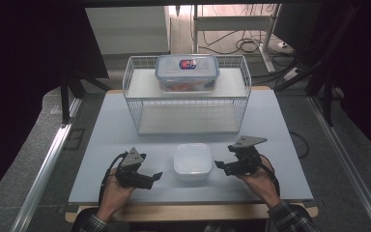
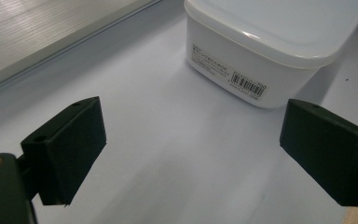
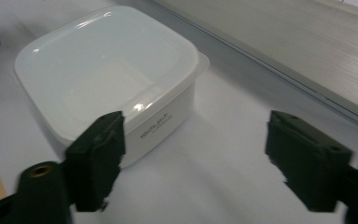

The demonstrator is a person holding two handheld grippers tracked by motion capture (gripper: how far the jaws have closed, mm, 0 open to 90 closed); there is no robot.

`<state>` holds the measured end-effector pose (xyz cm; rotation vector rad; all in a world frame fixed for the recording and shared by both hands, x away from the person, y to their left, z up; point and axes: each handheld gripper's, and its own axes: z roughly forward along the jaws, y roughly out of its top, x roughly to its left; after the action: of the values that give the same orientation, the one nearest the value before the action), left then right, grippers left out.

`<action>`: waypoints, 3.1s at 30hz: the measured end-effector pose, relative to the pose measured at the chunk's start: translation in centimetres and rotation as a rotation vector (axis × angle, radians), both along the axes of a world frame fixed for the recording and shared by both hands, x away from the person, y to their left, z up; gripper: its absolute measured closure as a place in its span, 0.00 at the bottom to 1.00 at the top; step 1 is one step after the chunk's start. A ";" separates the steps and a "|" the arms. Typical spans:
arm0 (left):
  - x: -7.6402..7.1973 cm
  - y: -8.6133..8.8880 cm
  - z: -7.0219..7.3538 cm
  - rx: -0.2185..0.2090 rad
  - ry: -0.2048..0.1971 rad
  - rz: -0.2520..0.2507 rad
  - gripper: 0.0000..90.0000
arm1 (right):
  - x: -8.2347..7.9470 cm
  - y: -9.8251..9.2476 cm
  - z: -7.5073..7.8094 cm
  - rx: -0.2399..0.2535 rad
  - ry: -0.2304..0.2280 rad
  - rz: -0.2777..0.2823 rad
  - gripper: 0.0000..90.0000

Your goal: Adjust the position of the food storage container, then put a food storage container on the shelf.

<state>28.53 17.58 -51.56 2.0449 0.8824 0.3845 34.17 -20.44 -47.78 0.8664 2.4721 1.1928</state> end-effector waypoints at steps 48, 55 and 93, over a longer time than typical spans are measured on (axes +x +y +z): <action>5.1 -5.4 1.5 -0.052 0.122 -0.058 0.09 | 1.8 3.3 0.0 0.005 0.103 0.054 0.14; 5.6 -5.9 0.6 -0.156 0.249 -0.177 0.11 | 2.3 3.6 -1.0 0.057 0.226 0.064 0.18; 2.6 -4.6 2.7 -0.289 0.179 0.090 0.87 | -0.2 2.1 1.4 0.222 0.158 -0.105 0.88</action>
<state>31.10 13.01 -48.87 1.7961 1.0754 0.1135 33.99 -18.37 -46.36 1.1763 2.4093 1.4317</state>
